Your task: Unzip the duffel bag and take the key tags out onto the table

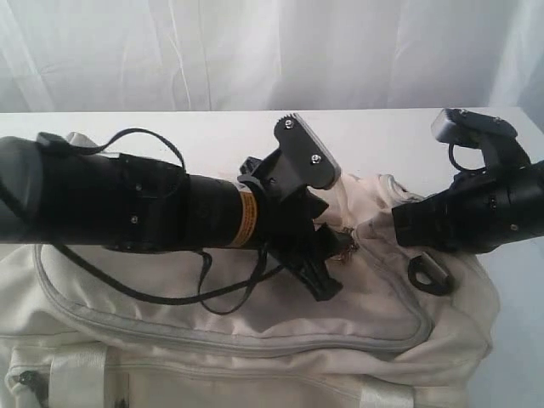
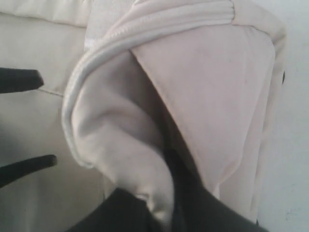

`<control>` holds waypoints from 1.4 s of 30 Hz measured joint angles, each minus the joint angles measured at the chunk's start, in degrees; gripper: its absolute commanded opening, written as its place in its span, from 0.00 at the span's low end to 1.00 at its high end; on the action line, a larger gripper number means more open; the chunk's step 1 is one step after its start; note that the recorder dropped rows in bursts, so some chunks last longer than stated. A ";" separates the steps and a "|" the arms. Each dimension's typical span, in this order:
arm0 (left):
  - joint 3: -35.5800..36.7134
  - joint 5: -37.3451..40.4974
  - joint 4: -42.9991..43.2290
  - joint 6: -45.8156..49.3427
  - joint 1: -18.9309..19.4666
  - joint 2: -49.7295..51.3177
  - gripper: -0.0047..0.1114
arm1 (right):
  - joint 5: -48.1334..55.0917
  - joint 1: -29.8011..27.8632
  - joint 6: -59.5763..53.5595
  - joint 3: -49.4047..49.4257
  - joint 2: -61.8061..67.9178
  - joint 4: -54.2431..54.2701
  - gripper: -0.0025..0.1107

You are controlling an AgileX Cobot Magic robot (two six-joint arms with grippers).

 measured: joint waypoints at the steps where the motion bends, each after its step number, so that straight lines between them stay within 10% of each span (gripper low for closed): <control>1: -0.54 -0.27 0.00 0.00 0.00 0.61 0.54 | 0.00 0.00 0.00 0.00 0.00 0.00 0.02; 26: -4.14 -2.92 1.32 2.13 0.00 8.61 0.53 | -0.48 0.00 0.04 0.09 0.13 3.21 0.02; 42: -4.36 -0.97 0.97 7.54 -0.10 8.93 0.18 | -0.48 0.00 0.04 0.09 0.13 3.35 0.02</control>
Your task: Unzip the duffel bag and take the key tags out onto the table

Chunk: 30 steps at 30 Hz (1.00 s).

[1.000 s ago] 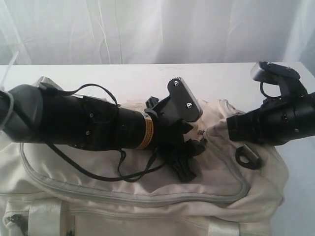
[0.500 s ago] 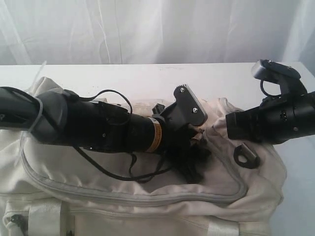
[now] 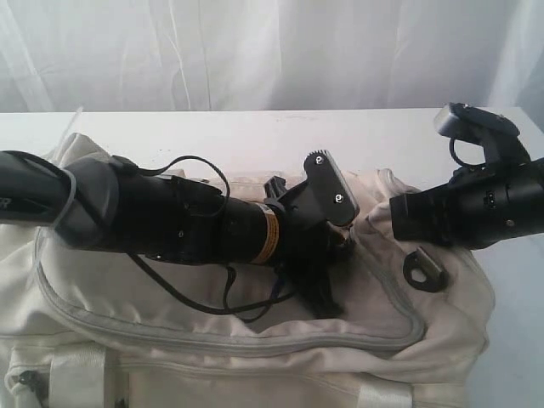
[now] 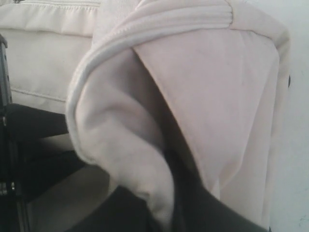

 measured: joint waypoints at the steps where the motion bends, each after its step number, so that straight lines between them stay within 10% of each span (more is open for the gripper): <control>1: 0.00 0.12 0.00 0.00 0.00 0.00 0.16 | 0.00 0.00 0.00 0.00 0.00 0.00 0.02; 30: 0.00 2.31 5.04 -6.87 0.00 -5.76 0.04 | -1.96 0.00 0.10 0.00 0.00 0.08 0.02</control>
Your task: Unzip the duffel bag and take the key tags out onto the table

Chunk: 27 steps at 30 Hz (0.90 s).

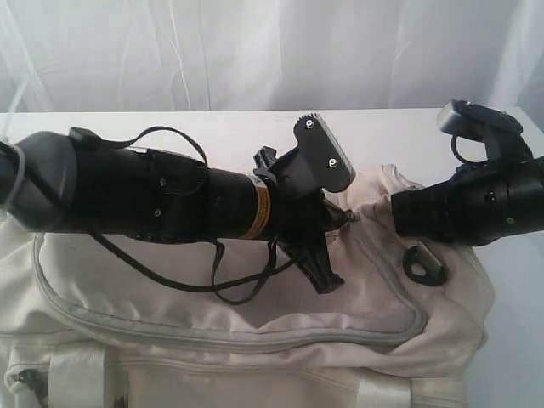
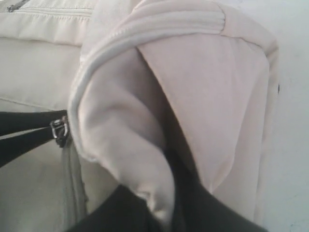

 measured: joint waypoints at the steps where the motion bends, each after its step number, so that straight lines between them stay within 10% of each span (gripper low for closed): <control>1: 0.00 0.00 1.77 -1.87 0.00 -0.30 0.04 | -0.24 0.00 0.00 0.00 0.00 0.00 0.02; 7: 0.00 -3.86 19.45 -18.89 0.10 -1.34 0.04 | -1.58 0.09 0.00 0.00 0.00 0.24 0.02; 27: 0.00 -3.48 26.27 -28.98 -3.80 -4.08 0.04 | 2.64 0.09 0.00 -3.19 -0.22 1.51 0.04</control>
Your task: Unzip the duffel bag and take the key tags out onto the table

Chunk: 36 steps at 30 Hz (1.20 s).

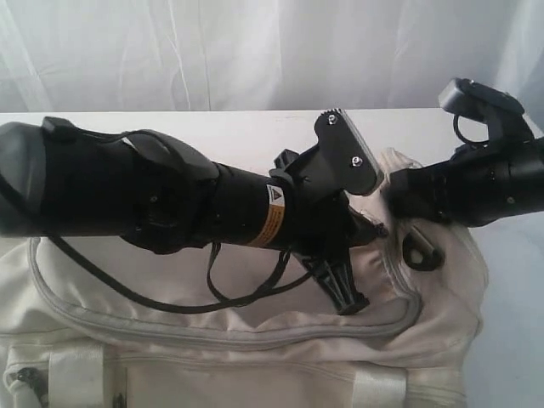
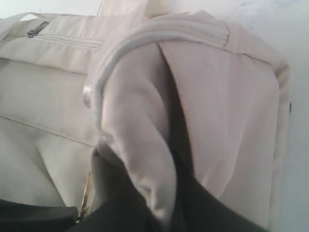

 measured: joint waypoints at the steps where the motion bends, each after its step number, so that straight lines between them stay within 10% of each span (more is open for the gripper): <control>1: 0.00 -0.23 0.00 -1.01 0.00 -0.36 0.04 | 0.49 0.00 0.00 -0.31 -0.04 0.00 0.05; 13: 0.00 -3.37 0.00 -8.85 -0.22 -1.85 0.04 | 2.52 0.00 0.60 -3.74 -0.13 -0.61 0.40; 36: 0.00 2.22 0.37 -9.08 -1.56 -2.20 0.04 | 8.80 0.00 4.76 -5.58 -6.04 -4.29 0.40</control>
